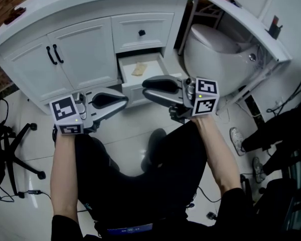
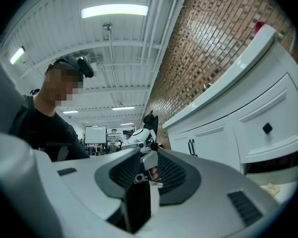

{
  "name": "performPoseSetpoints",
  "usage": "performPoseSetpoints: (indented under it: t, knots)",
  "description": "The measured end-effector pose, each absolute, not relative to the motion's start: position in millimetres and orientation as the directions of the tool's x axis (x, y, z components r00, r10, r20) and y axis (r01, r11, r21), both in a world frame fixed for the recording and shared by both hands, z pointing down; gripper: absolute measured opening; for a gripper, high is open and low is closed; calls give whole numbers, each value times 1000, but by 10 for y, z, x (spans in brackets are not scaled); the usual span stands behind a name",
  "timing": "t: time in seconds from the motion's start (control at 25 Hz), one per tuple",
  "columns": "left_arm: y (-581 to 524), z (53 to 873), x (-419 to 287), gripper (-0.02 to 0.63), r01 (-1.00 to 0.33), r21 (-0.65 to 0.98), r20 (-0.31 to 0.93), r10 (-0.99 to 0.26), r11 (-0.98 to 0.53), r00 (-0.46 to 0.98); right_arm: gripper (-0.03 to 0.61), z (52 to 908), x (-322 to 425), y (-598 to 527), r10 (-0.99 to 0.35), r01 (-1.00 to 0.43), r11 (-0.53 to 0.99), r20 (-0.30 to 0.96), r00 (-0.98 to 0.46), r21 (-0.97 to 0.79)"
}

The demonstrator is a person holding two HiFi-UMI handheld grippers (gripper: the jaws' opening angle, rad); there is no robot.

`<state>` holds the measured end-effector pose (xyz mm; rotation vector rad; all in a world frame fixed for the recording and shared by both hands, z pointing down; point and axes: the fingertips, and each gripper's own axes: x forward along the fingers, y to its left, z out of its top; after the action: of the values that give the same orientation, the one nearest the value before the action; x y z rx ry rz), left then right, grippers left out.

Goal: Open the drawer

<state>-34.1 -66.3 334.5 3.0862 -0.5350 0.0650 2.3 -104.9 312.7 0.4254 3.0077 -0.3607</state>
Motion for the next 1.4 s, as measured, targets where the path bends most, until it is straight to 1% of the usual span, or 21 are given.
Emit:
performPoseSetpoints:
  t: [0.56, 1.4]
  knots:
    - [-676, 3306, -351, 3, -341, -5, 23, -341, -940, 940, 106, 3126, -28, -1034, 257, 268, 950, -88, -963, -161]
    - [-653, 3289, -341, 3, -335, -15, 18, -335, -942, 942, 51, 3179, -64, -984, 272, 277, 952, -57, -961, -131]
